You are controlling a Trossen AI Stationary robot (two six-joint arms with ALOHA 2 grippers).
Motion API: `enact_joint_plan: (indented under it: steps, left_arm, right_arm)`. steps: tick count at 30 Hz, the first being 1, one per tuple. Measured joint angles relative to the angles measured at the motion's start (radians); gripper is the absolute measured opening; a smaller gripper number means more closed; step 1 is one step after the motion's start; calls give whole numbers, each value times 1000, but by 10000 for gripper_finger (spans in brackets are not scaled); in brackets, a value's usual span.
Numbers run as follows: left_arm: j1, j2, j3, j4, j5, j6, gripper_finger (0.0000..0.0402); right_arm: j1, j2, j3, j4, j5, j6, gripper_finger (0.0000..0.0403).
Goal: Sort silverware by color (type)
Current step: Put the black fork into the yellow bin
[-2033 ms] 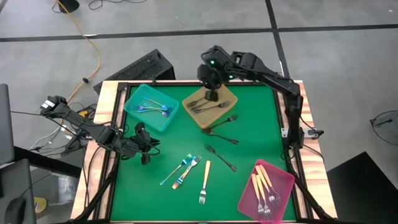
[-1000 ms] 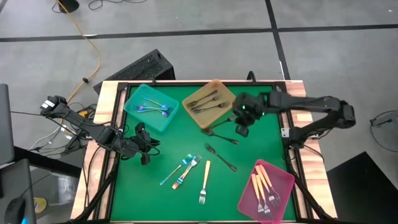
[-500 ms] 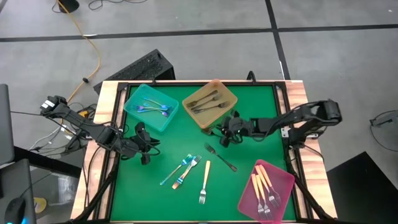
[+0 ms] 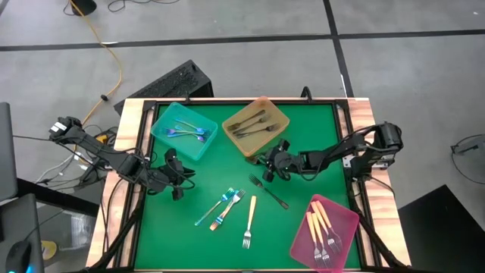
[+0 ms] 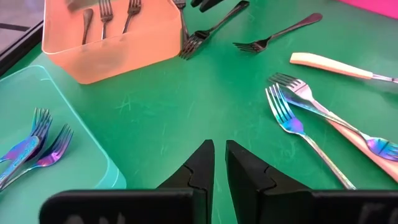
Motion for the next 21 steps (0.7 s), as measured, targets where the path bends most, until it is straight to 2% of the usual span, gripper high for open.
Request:
enact_joint_plan:
  steps: [7,12,21]
  left_arm:
    - [0,0,0,9,-2,3,25]
    - [0,0,0,13,-9,4,25]
    - [0,0,0,30,-9,9,25]
  right_arm:
    - [1,-20,0,-82,-15,45,175]
    - [1,15,0,-61,-31,47,225]
    - [-3,163,0,103,-34,28,231]
